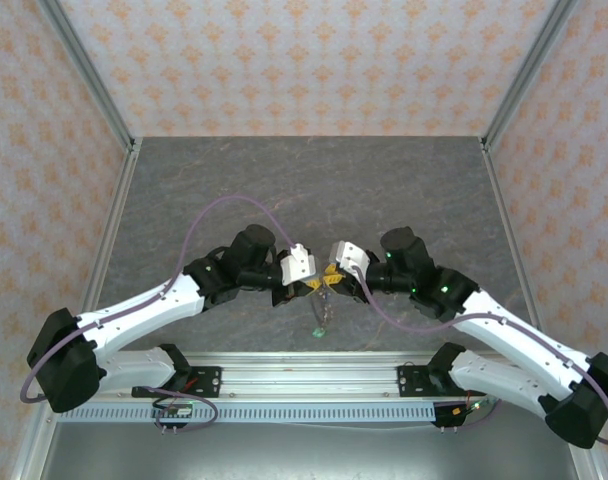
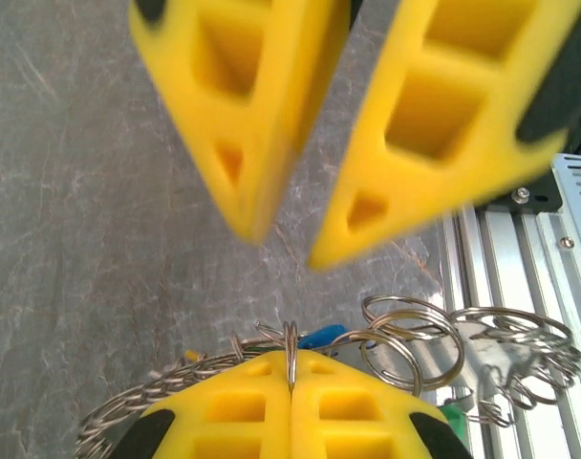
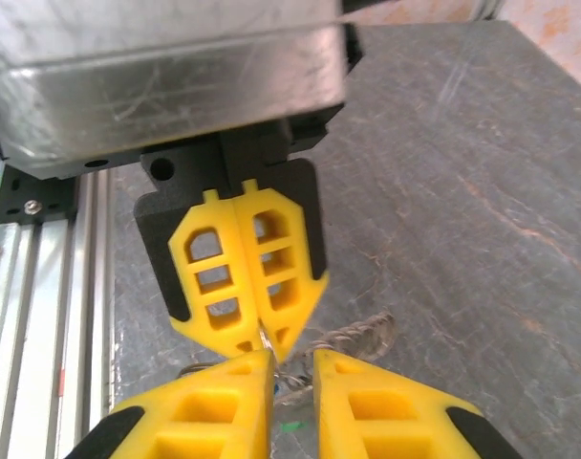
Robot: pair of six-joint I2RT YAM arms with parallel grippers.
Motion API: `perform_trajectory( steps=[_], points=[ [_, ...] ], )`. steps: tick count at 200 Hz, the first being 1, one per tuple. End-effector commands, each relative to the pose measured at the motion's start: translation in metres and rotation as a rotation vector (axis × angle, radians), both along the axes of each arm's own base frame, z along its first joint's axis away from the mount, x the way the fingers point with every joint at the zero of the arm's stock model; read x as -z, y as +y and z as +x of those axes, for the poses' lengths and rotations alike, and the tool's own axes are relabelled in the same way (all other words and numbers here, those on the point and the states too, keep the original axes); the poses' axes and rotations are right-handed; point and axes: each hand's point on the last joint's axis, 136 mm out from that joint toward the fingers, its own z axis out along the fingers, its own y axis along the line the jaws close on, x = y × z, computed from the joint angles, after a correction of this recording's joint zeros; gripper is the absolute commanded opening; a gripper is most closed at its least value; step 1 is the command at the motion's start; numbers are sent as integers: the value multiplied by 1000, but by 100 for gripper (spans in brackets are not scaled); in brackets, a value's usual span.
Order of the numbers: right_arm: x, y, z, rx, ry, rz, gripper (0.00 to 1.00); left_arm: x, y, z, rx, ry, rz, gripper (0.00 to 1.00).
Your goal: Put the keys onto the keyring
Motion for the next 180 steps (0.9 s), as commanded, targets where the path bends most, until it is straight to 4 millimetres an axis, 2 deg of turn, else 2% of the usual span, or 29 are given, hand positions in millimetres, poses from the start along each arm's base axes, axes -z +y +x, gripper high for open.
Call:
perform_trajectory(
  steps=[1, 41, 110, 180],
  points=[
    [3, -4, 8, 53, -13, 25, 17, -26, -4, 0, 1, -57, -89, 0],
    [9, 2, -2, -1, 40, 55, 13, -35, -5, -1, 1, -63, -126, 0],
    [13, 21, -7, -69, 120, 135, 10, -50, -6, -4, 6, -63, -179, 0],
    [20, 3, 0, 50, 84, 130, 11, -57, 5, -6, -46, -92, -203, 0]
  ],
)
